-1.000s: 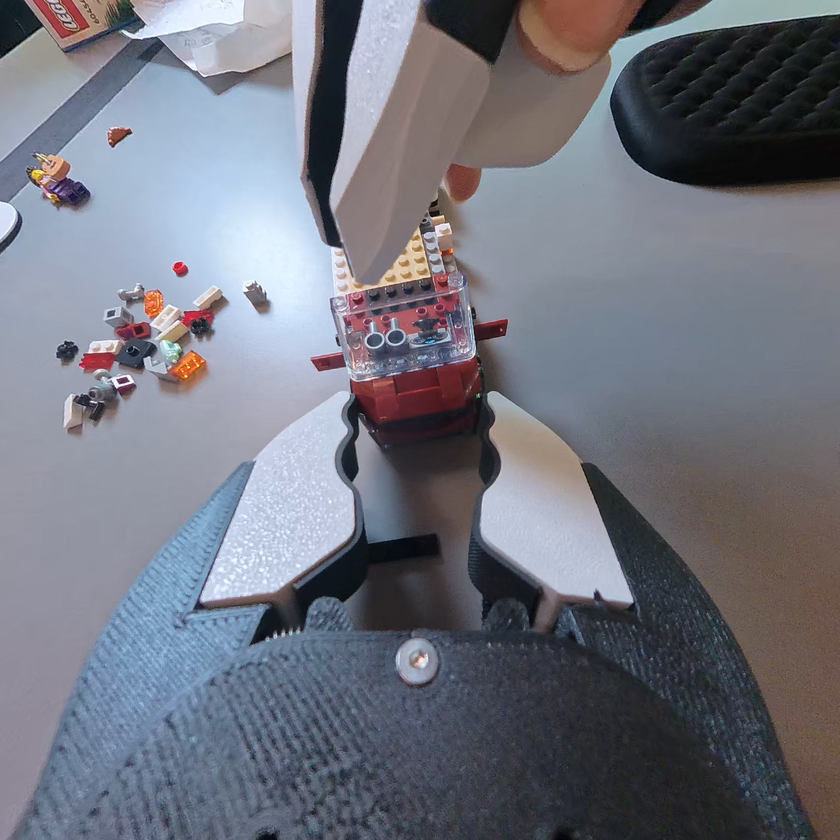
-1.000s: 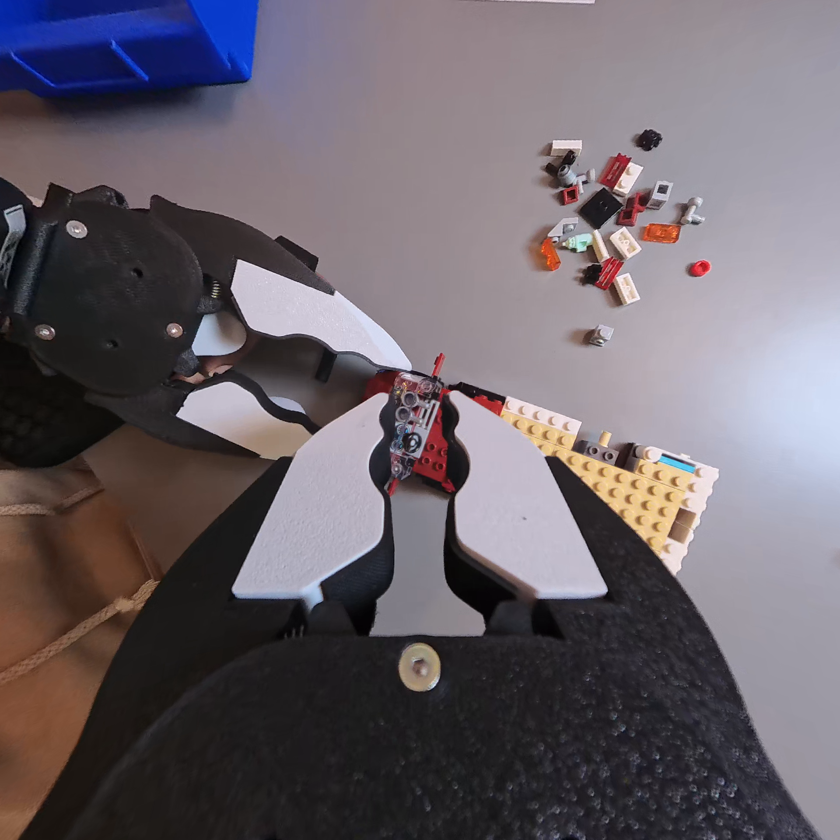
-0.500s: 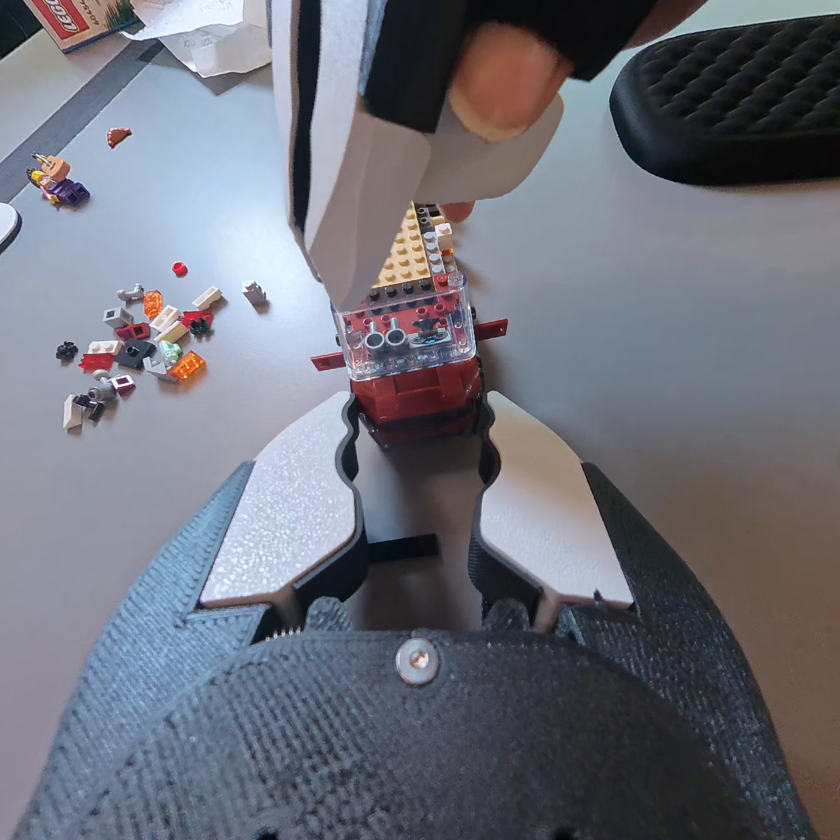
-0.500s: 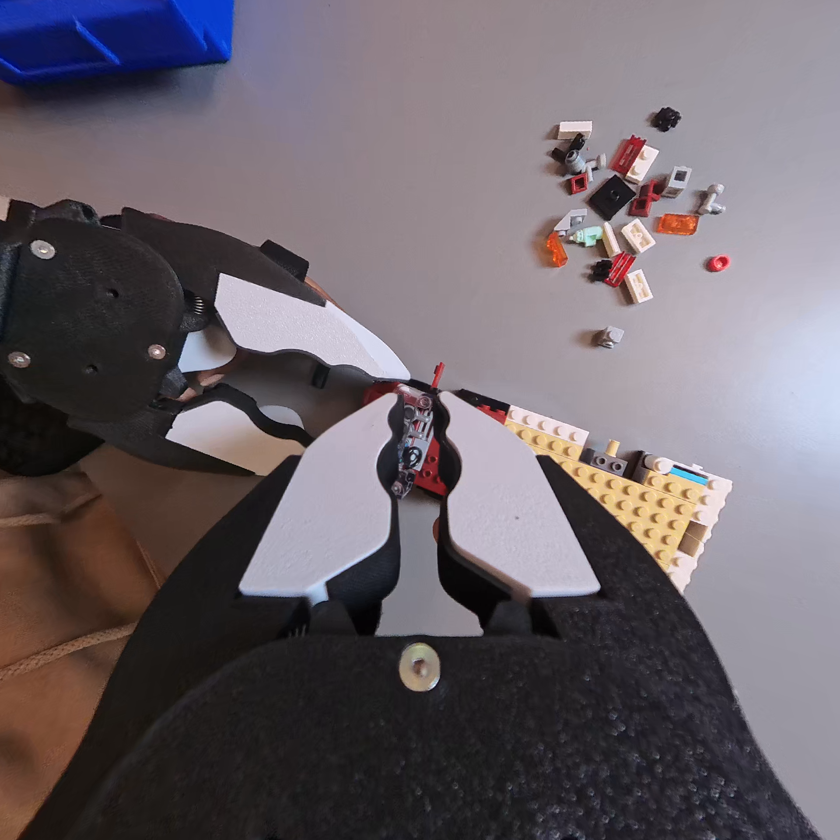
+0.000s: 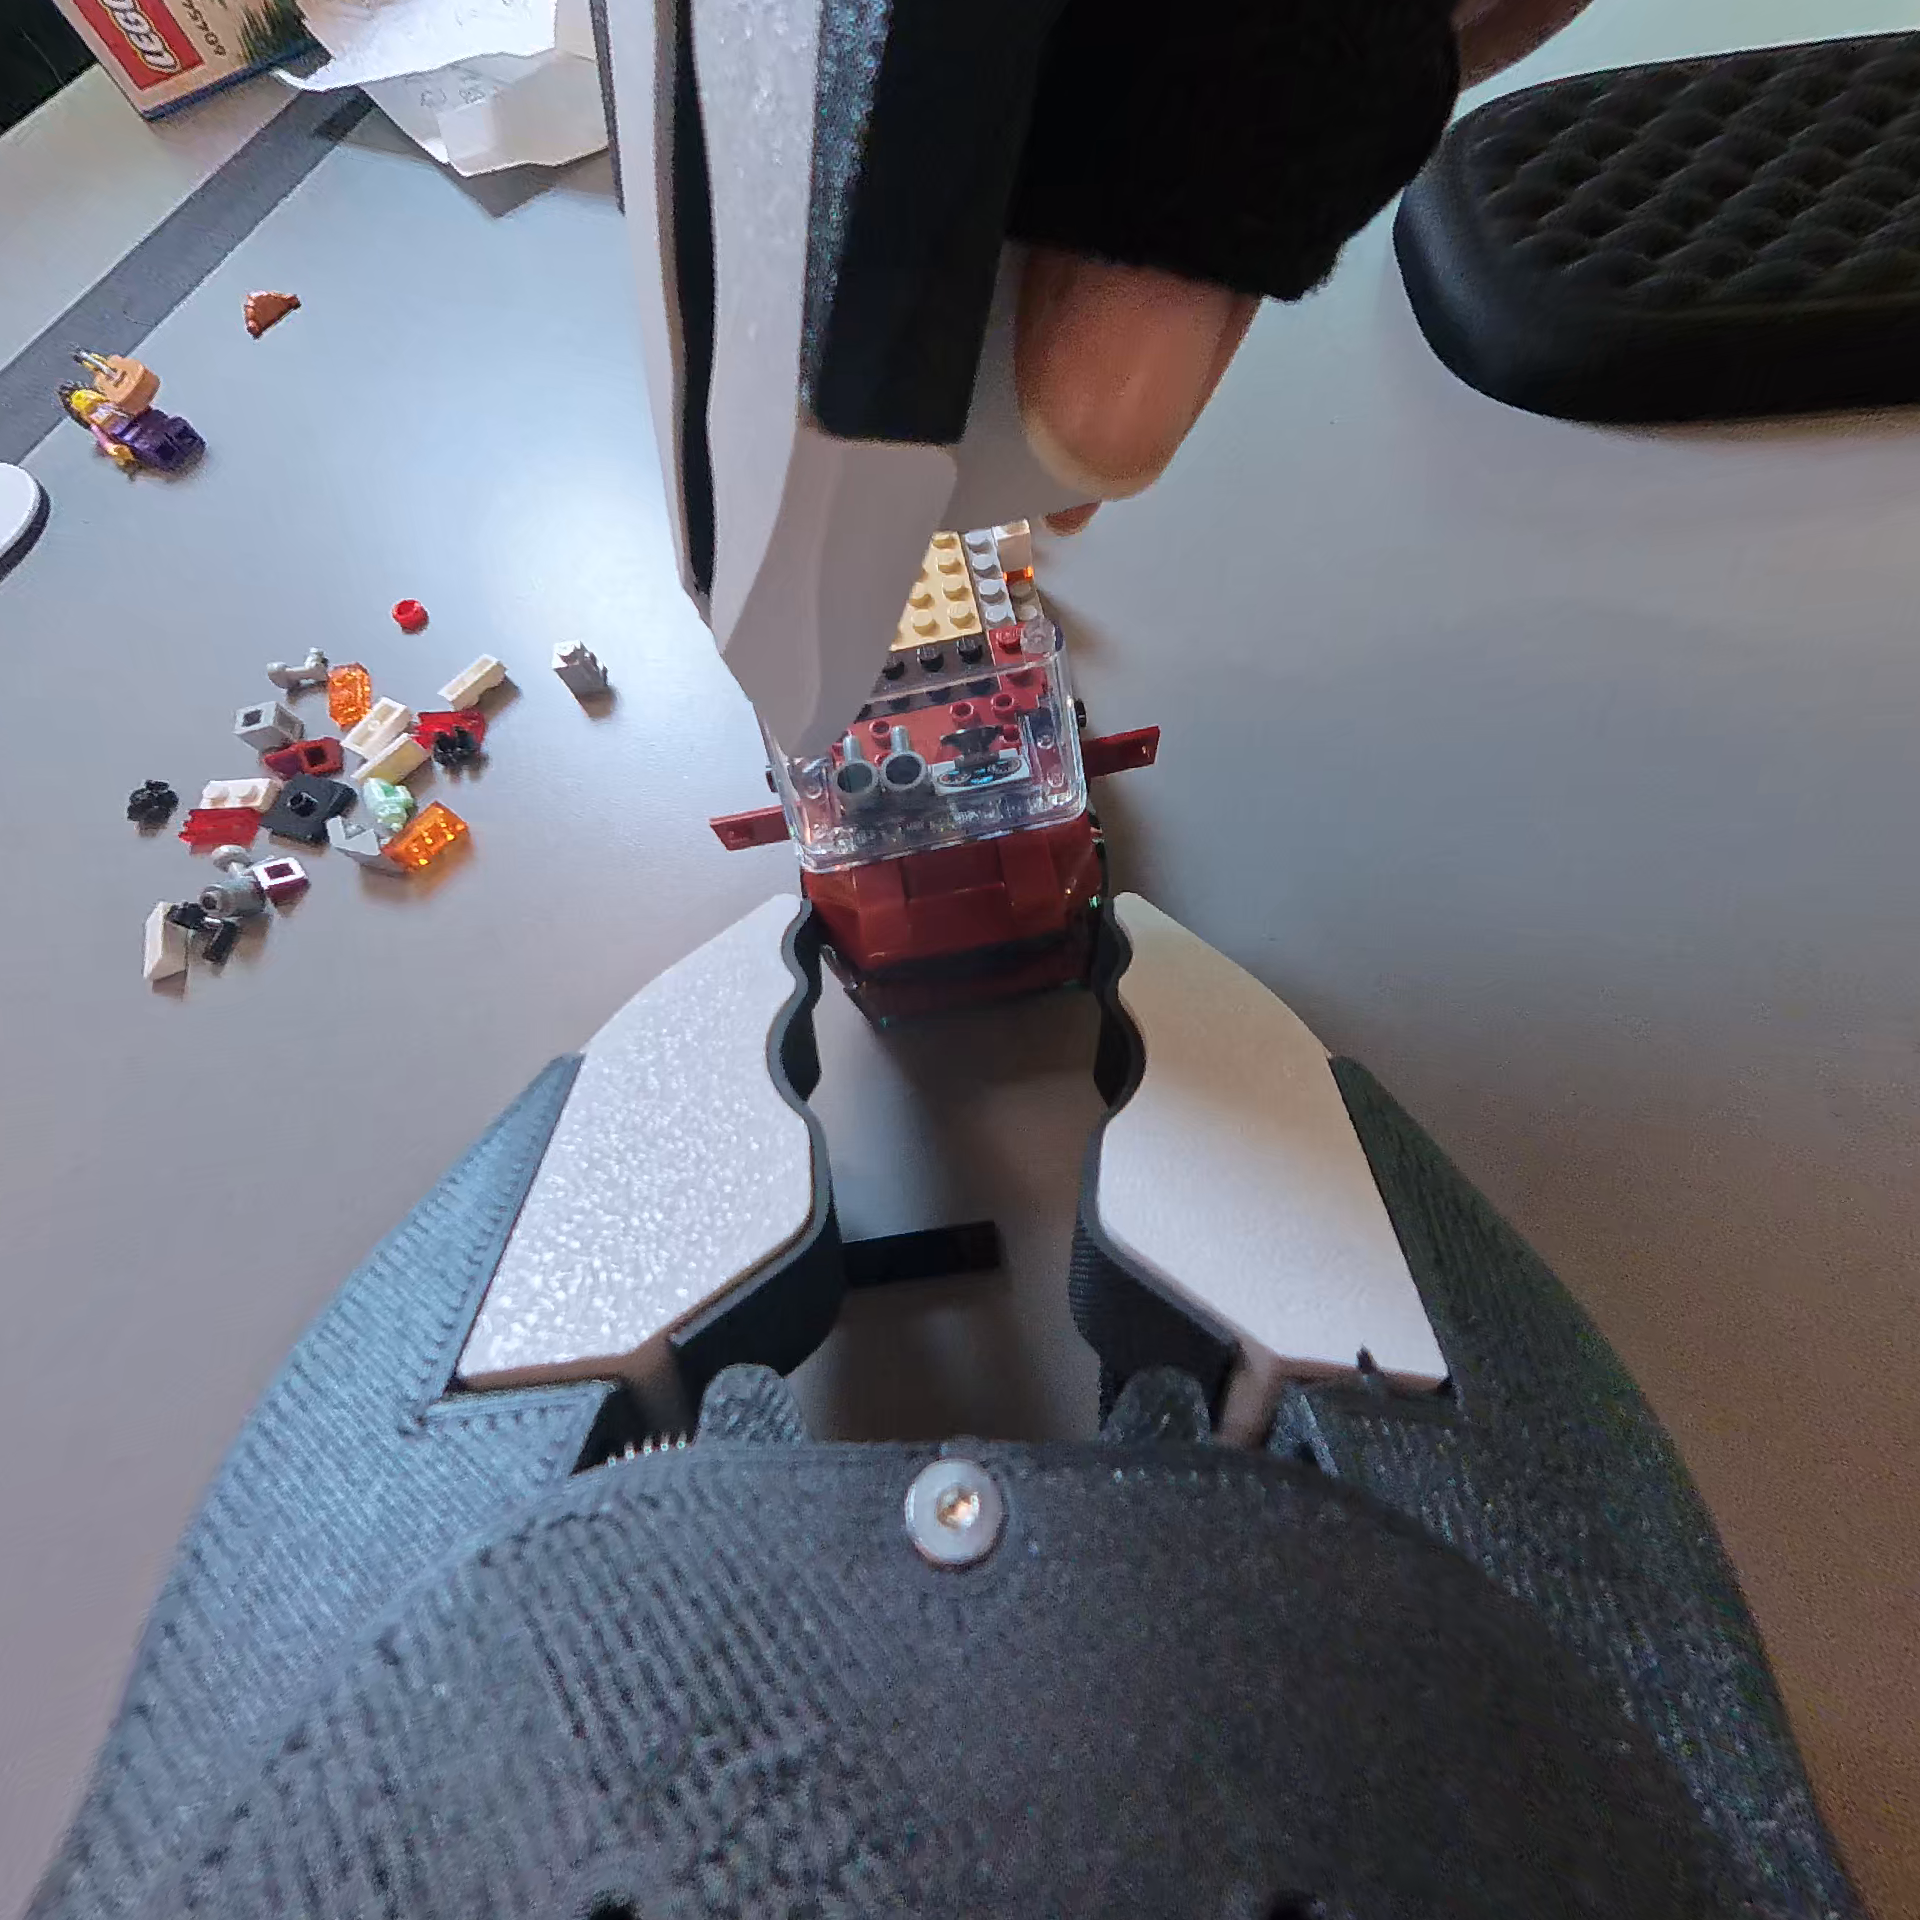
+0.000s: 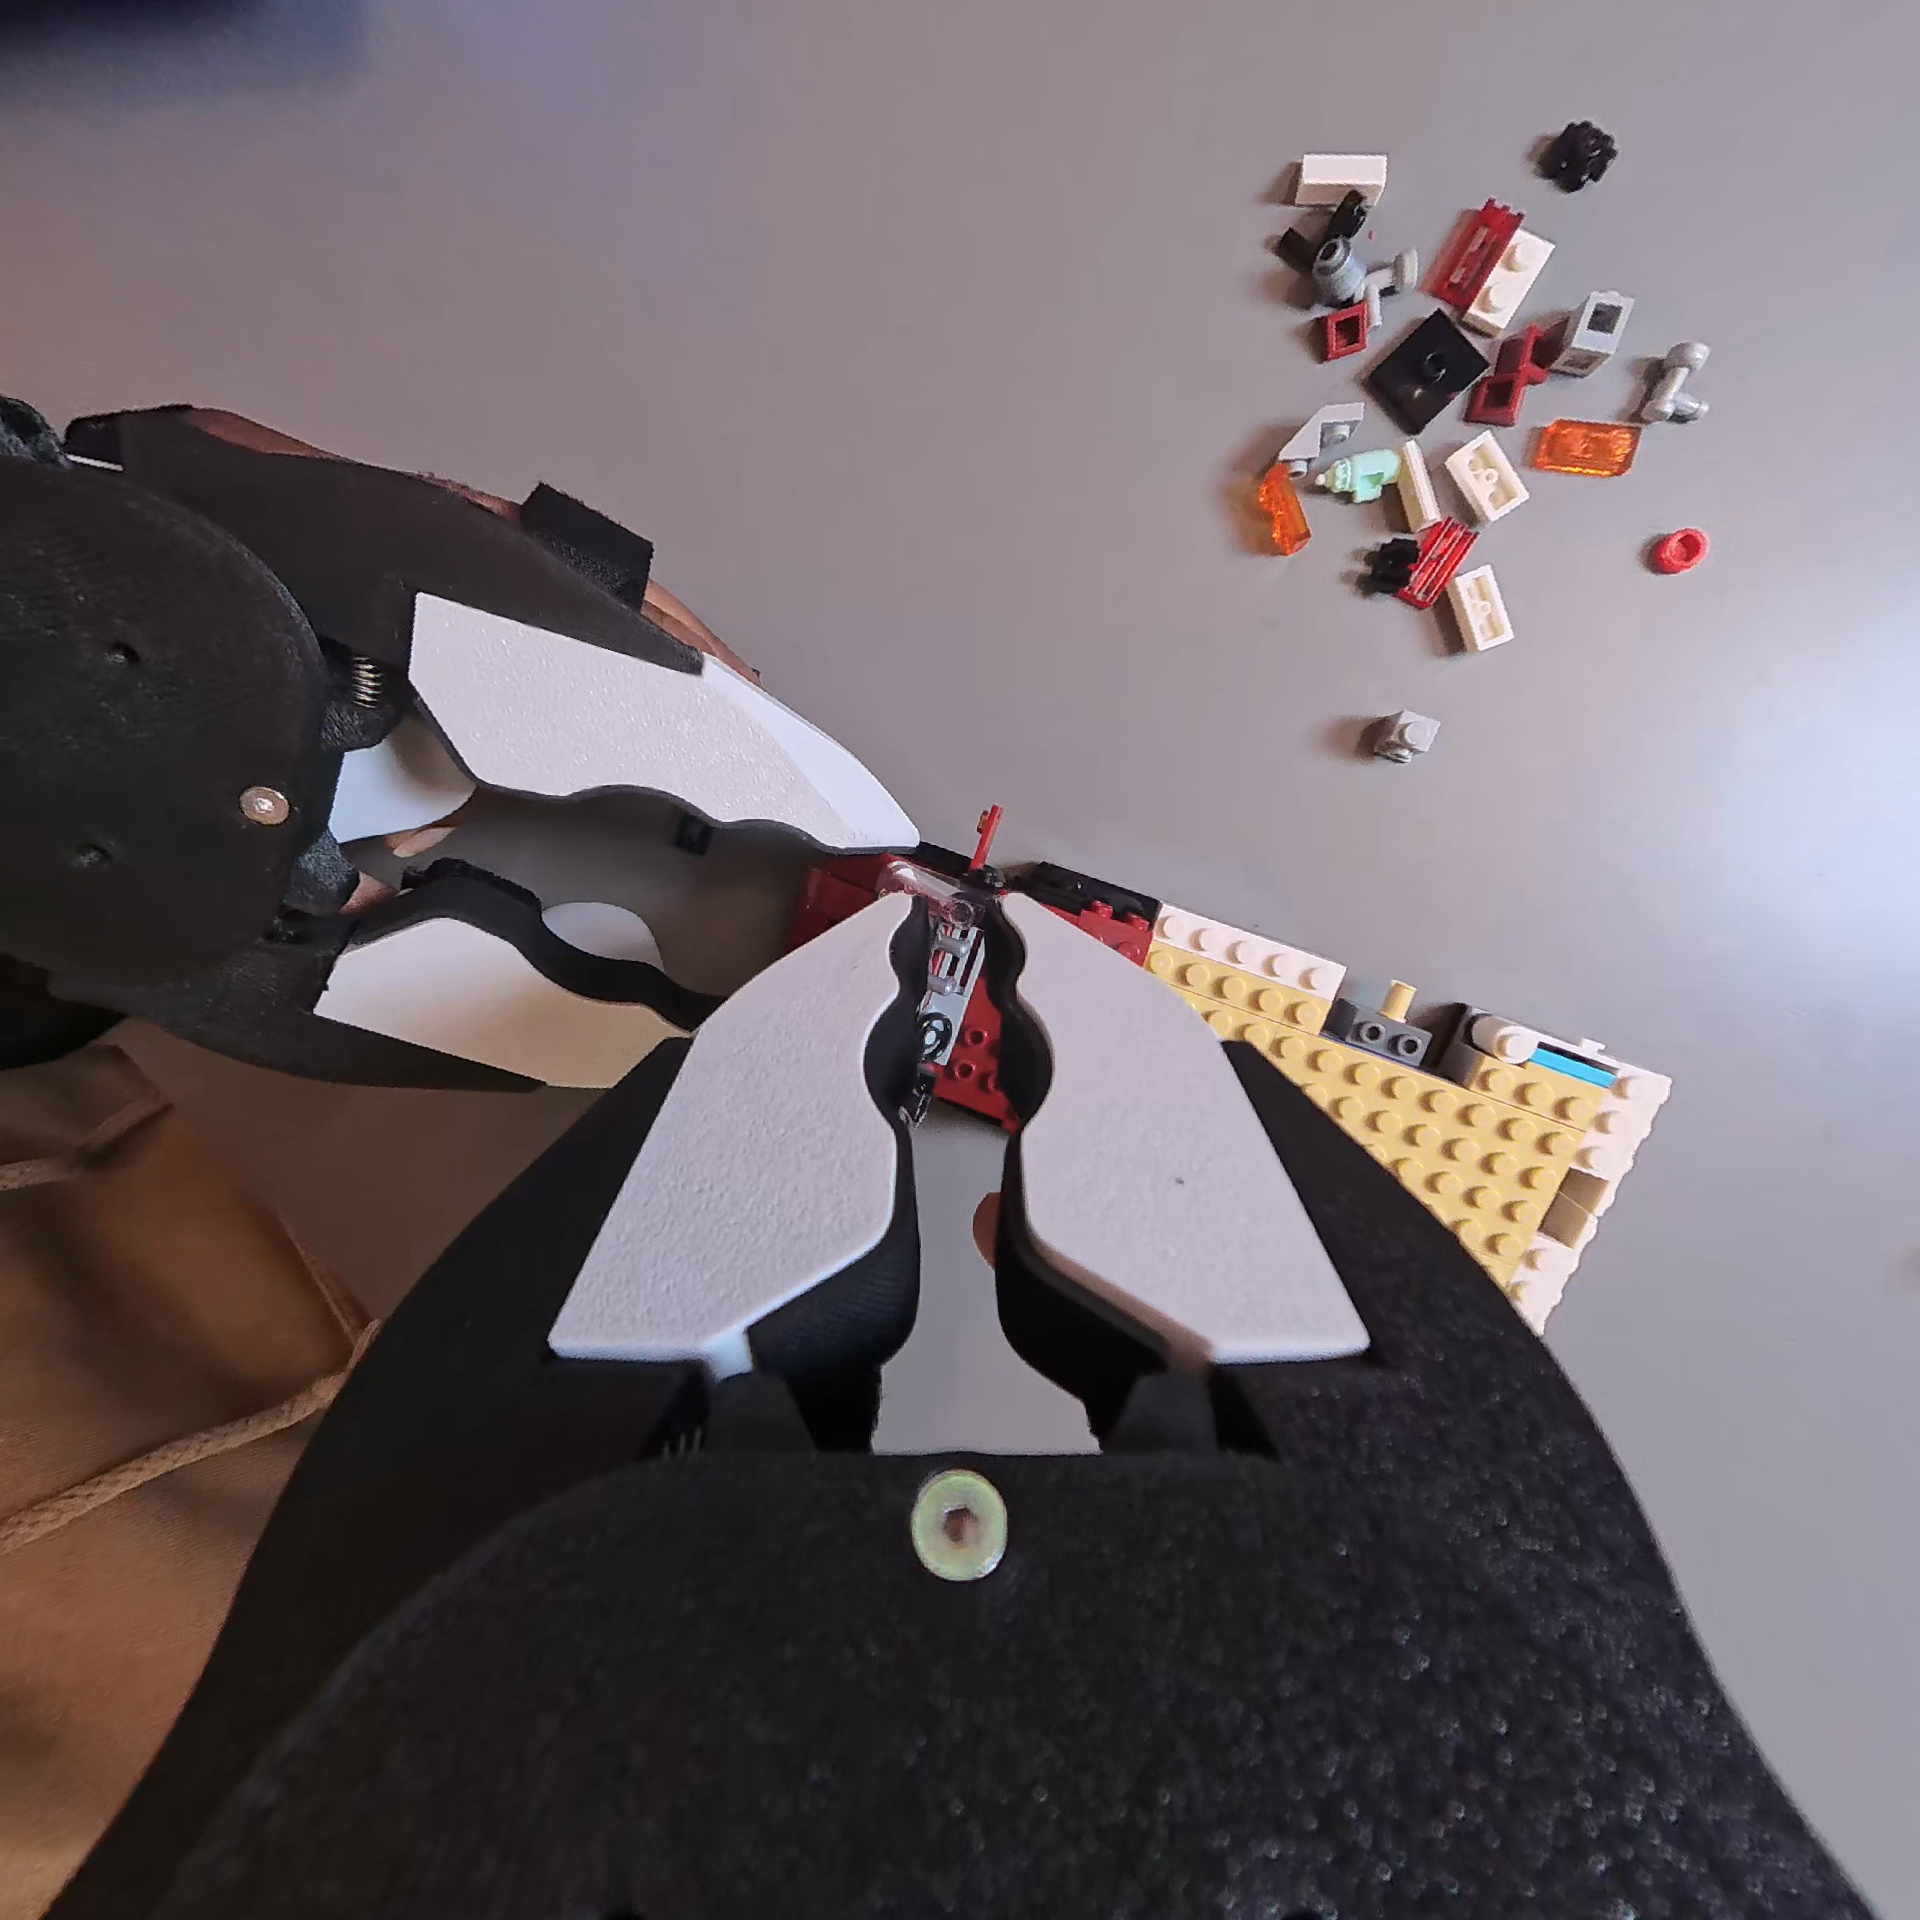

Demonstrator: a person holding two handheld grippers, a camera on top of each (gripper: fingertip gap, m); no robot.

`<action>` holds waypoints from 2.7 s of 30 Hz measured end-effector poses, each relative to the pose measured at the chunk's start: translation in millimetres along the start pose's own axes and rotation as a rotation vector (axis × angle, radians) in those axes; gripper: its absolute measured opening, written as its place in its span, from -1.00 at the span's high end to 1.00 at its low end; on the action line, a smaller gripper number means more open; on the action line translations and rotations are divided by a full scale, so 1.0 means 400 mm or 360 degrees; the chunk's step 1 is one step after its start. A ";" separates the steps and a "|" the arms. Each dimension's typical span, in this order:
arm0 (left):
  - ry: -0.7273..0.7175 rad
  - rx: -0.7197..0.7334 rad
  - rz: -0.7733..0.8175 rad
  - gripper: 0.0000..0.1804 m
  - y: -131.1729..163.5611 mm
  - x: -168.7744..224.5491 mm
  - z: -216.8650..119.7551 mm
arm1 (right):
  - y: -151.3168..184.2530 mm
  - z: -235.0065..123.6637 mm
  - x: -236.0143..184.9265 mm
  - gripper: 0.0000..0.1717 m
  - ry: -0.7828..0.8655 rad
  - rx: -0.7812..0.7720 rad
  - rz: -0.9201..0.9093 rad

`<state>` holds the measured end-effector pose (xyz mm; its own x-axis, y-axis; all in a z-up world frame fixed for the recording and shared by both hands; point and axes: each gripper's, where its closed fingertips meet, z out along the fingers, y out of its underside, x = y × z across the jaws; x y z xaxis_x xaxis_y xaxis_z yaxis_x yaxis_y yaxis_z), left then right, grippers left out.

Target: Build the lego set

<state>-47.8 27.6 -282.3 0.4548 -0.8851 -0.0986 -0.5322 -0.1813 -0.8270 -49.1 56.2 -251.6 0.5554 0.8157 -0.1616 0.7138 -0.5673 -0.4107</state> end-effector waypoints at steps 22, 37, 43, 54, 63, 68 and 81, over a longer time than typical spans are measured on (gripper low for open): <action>0.0019 -0.0001 0.0013 0.43 0.001 -0.004 -0.002 | -0.048 -0.047 -0.024 0.68 -0.0185 0.0433 -0.0055; 0.0134 -0.0065 0.0117 0.33 0.029 -0.045 -0.027 | 0.191 -0.131 0.161 0.39 0.0244 0.0704 -0.1036; 0.0132 -0.0144 0.0152 0.22 0.029 -0.047 0.005 | 0.216 -0.061 0.242 0.14 -0.0096 0.0444 -0.1092; 0.0142 -0.0237 0.0235 0.39 0.054 -0.145 -0.016 | 0.219 -0.042 0.217 0.28 -0.0297 0.0486 -0.1177; -0.0002 -0.0155 0.0059 0.47 0.043 -0.231 -0.038 | 0.204 -0.068 0.200 0.29 -0.0368 0.0630 -0.1047; 0.0146 -0.0113 0.0009 0.44 0.038 -0.191 -0.031 | 0.220 -0.035 0.185 0.27 -0.0410 0.0547 -0.1027; 0.0130 -0.0046 -0.0009 0.63 0.030 -0.186 -0.009 | 0.243 -0.033 0.125 0.55 -0.0436 0.0518 -0.1148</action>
<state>-90.5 89.7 -283.0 0.3987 -0.9158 -0.0476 -0.5509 -0.1977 -0.8108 53.9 40.3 -287.7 -0.1440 0.9885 0.0451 0.6723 0.1312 -0.7286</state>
